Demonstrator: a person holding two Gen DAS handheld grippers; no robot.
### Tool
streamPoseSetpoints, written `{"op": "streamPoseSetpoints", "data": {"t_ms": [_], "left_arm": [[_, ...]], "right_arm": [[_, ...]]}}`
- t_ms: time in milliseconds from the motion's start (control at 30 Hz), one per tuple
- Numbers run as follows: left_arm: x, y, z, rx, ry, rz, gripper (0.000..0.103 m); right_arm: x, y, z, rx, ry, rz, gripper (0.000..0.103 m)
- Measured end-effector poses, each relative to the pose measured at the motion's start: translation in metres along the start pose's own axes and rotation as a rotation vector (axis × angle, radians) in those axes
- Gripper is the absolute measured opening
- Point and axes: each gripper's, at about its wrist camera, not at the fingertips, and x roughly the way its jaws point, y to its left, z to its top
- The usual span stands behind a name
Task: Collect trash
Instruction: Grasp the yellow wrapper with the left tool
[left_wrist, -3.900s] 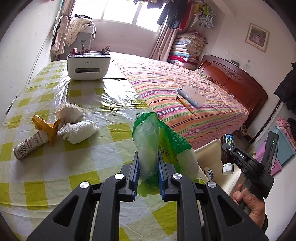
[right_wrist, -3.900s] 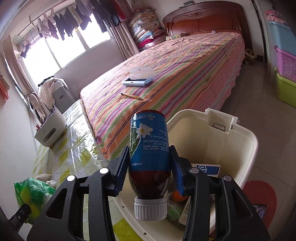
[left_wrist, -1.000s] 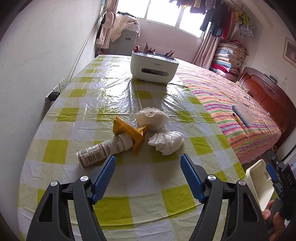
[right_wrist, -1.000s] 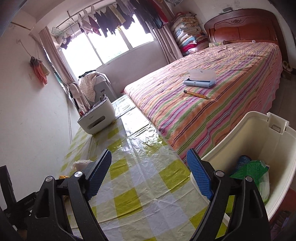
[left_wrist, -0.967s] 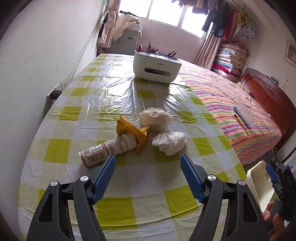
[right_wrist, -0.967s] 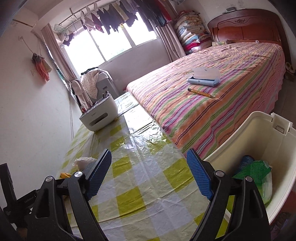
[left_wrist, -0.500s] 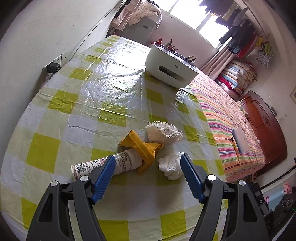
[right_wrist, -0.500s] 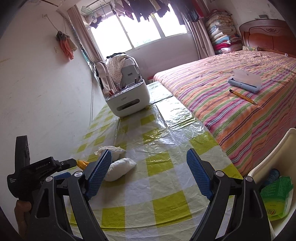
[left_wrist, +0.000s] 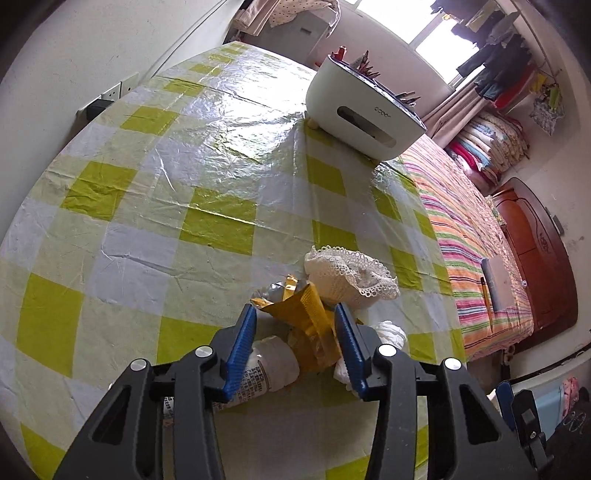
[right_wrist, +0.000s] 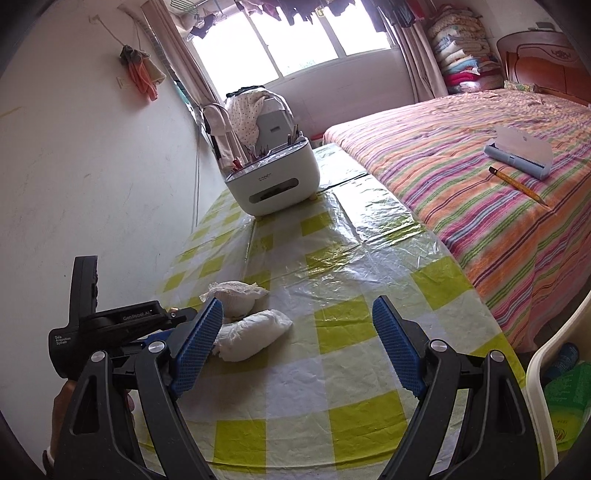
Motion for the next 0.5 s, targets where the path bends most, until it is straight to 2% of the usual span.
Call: {"op": "streamPoseSetpoints", "data": {"t_ms": [133,200,300,500], "left_arm": [[0.001,0.006,0.002,-0.018,0.002,-0.019,0.031],[-0.001,0.008,0.003,-0.02,-0.005,-0.027,0.023],[-0.007,0.01,0.003,-0.024,-0.013,-0.046,0.018],[-0.026,0.015,0.005,-0.029,-0.068,-0.05,0.013]], "right_arm": [[0.017,0.002,0.003,-0.006,0.042,0.009,0.082],[0.027,0.007,0.004,-0.024,0.069,0.02,0.081],[0.043,0.012,0.002,-0.03,0.117,0.038,0.081],[0.067,0.024,-0.004,-0.057,0.189,0.036,0.077]]}}
